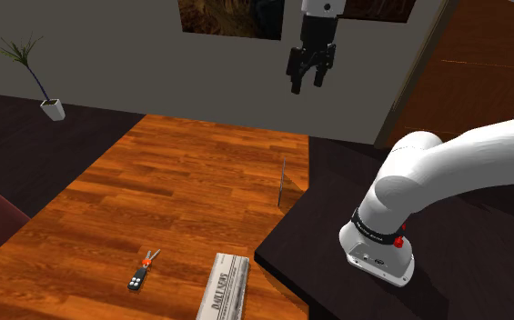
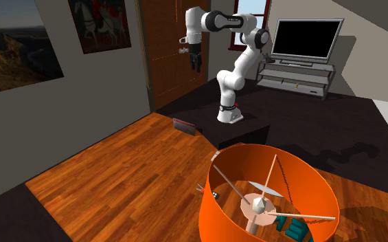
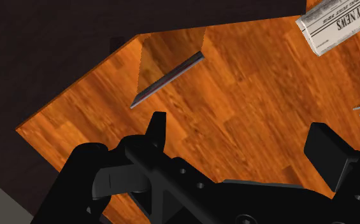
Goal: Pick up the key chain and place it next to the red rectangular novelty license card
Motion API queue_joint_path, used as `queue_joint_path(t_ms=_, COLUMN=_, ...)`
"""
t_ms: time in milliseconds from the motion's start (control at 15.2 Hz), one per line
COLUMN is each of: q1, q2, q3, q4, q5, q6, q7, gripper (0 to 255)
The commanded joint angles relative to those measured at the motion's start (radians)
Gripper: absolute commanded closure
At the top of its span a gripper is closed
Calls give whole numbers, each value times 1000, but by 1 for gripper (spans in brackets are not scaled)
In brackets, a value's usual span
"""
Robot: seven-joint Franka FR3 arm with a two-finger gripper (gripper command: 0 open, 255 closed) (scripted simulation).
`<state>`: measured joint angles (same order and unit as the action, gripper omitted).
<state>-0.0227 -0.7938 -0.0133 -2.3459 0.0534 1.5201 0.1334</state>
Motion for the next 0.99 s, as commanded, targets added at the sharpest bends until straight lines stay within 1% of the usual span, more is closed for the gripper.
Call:
queue_joint_path(t_ms=0, q1=0, q2=0, q3=0, q4=0, q5=0, q6=0, q7=0, gripper=0)
queue_joint_path(t_ms=462, q1=50, q2=58, q3=124, q4=-110, q5=81, q6=185, q7=108, gripper=0)
queue_joint_path(t_ms=924, q1=96, q2=191, q3=255, q4=-158, q5=146, q6=386, q7=212, gripper=0)
